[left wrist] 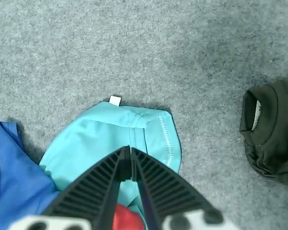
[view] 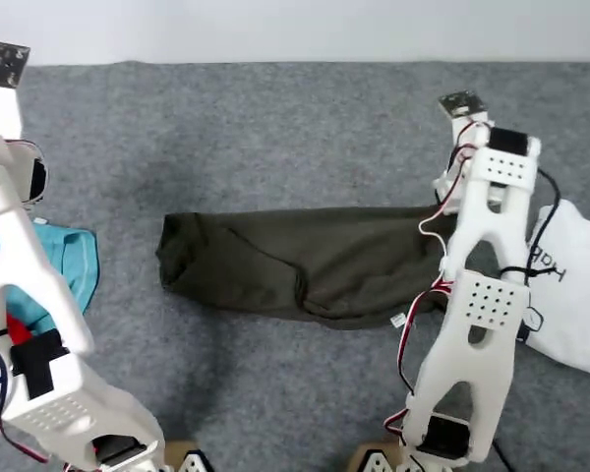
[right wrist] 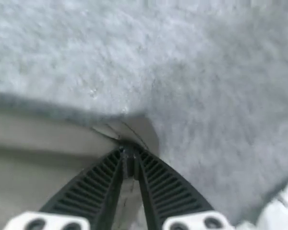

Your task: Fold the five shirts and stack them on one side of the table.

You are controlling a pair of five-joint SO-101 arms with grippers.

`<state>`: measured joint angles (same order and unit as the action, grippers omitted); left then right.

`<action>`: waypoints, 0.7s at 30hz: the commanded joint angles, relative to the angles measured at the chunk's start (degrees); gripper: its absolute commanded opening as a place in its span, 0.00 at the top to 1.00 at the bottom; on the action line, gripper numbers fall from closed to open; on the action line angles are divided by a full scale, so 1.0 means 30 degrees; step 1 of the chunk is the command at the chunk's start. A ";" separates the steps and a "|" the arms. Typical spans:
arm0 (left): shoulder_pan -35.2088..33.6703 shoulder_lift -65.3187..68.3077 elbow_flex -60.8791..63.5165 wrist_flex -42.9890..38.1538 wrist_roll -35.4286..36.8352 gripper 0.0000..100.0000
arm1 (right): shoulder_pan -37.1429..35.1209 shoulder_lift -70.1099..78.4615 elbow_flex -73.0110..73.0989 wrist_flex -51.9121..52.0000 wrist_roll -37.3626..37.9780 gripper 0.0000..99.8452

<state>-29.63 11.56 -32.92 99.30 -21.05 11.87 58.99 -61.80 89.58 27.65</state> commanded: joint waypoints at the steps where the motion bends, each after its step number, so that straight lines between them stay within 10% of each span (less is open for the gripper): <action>1: 0.0176 -0.1084 -0.0190 0.0352 -0.0029 0.99 | -0.0044 -0.0659 -0.2696 0.1568 0.0147 0.99; 12: 0.0674 -0.4747 -0.0044 0.0322 0.1055 0.99 | -0.2125 -0.1597 -0.6828 0.4469 -0.2081 0.99; 21: 0.2139 -0.7150 0.4440 0.0352 0.0967 0.99 | -0.2183 -0.7604 0.2110 0.4498 -0.2198 0.99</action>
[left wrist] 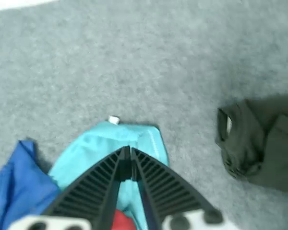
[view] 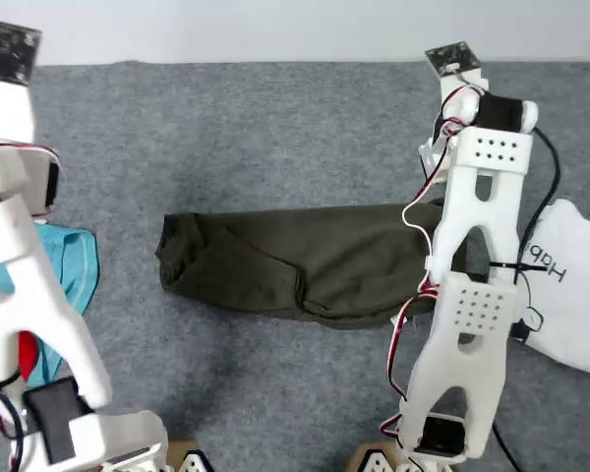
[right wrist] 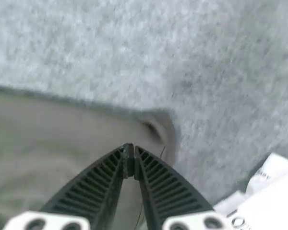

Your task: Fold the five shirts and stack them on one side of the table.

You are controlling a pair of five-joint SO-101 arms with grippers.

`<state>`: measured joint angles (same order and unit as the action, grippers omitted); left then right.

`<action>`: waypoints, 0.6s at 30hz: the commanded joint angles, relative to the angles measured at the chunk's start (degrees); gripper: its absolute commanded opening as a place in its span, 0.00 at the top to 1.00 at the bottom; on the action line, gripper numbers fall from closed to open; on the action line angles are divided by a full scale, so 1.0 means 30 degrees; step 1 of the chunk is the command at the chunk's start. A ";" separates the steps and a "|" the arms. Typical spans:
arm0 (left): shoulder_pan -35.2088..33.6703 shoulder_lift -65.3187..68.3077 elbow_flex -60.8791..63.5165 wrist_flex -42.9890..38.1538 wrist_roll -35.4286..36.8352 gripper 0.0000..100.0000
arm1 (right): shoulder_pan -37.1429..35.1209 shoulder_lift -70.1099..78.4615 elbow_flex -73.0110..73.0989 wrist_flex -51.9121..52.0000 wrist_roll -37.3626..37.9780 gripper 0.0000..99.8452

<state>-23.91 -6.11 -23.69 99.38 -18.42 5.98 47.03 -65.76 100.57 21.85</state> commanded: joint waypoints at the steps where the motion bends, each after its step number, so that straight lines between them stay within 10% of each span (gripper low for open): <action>1: 0.0234 -0.1553 0.2125 0.0322 0.0088 0.99 | -0.0249 -0.4674 0.5011 0.0835 -0.0469 0.99; 18: 0.0147 -0.5363 1.0125 0.0293 0.0059 0.99 | -0.0571 -1.2352 1.9604 -0.0630 -0.5451 0.85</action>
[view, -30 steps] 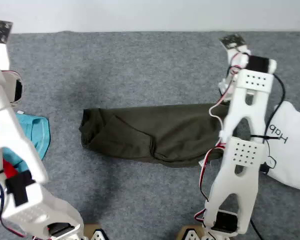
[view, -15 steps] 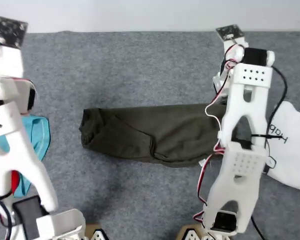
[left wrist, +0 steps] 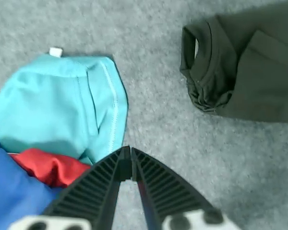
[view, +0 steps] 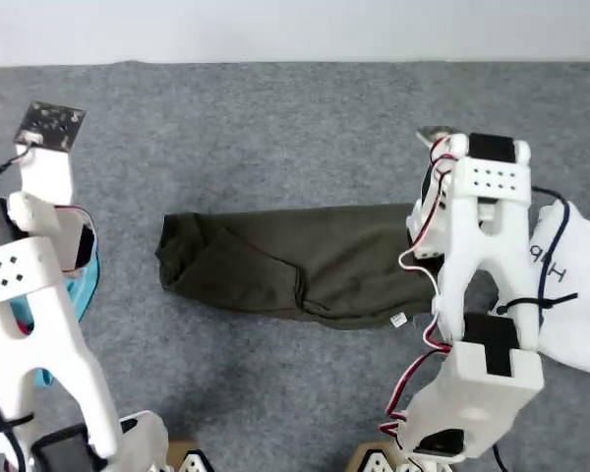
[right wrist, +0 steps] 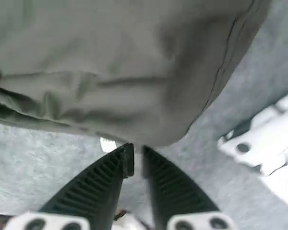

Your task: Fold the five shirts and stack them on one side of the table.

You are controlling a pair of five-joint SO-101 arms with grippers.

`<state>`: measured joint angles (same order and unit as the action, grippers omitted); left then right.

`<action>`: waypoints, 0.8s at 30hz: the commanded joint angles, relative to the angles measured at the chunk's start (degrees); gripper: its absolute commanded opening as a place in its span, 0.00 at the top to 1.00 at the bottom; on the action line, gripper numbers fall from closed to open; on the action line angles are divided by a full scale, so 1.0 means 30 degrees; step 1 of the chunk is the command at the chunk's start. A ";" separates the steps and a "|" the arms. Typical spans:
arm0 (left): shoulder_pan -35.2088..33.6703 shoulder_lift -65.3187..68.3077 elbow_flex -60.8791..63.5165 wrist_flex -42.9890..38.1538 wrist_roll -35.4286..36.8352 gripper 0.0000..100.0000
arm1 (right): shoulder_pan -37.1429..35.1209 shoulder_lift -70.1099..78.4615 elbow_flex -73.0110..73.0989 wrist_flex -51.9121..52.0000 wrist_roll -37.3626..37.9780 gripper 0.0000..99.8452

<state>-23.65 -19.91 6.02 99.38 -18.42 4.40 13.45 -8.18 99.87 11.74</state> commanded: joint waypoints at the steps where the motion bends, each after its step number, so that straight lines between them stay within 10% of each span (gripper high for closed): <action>1: 0.0059 -0.0821 0.0337 0.0293 0.0059 0.99 | -0.0132 -0.1158 0.0703 -0.0777 -0.3048 0.82; 24: 0.0088 -0.0645 0.1656 0.0176 0.0029 0.99 | 0.0835 0.0864 0.4484 -0.8513 -0.5040 0.75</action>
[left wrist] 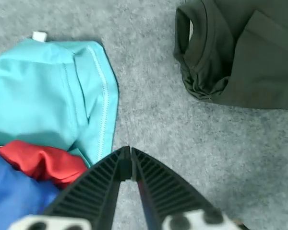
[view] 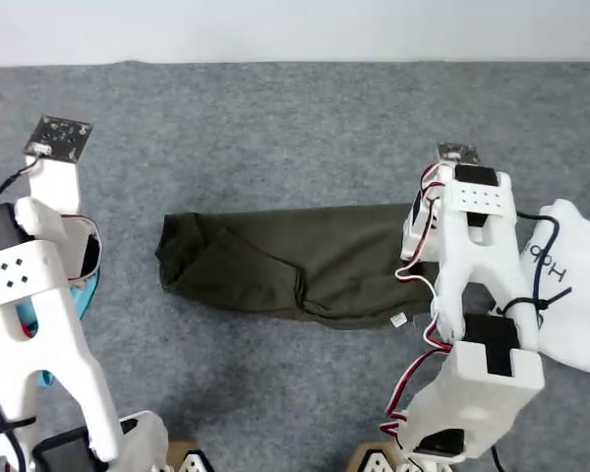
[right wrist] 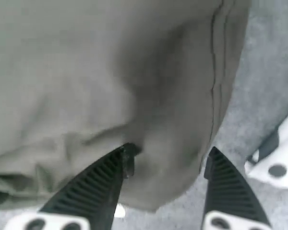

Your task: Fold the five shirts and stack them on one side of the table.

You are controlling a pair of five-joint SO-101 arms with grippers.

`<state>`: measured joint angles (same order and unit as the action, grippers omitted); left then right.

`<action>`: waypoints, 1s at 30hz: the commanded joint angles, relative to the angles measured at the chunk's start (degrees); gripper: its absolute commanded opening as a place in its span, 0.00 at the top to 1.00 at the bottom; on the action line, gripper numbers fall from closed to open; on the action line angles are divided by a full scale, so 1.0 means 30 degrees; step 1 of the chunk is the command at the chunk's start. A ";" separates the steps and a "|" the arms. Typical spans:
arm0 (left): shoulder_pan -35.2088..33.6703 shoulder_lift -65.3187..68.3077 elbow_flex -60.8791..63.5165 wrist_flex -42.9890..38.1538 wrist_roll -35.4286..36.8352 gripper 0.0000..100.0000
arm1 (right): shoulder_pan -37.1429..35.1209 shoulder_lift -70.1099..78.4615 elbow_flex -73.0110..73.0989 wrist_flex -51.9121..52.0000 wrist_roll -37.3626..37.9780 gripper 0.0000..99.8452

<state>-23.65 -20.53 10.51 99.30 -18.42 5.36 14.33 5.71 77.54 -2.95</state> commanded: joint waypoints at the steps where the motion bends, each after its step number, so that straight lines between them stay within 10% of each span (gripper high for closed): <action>1: 0.0088 -0.0440 0.0220 0.0205 0.0029 0.99 | 0.0513 0.1245 -0.0147 -0.1392 -0.0147 0.75; 6: 0.0059 -0.0469 0.0220 0.0205 0.0029 0.99 | 0.0190 0.4176 -0.1114 -0.1099 0.0147 0.77; 11: 0.0059 -0.0469 0.0220 0.0205 0.0029 0.99 | -0.0630 0.4733 -0.3429 0.0747 0.1934 1.00; 30: 0.0147 -0.0469 0.0190 -0.0645 0.0029 0.99 | -0.8513 0.2447 -1.1897 0.7780 0.2081 0.99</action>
<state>-23.65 -20.53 11.30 98.86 -18.42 -15.56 27.25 -25.76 99.25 2.77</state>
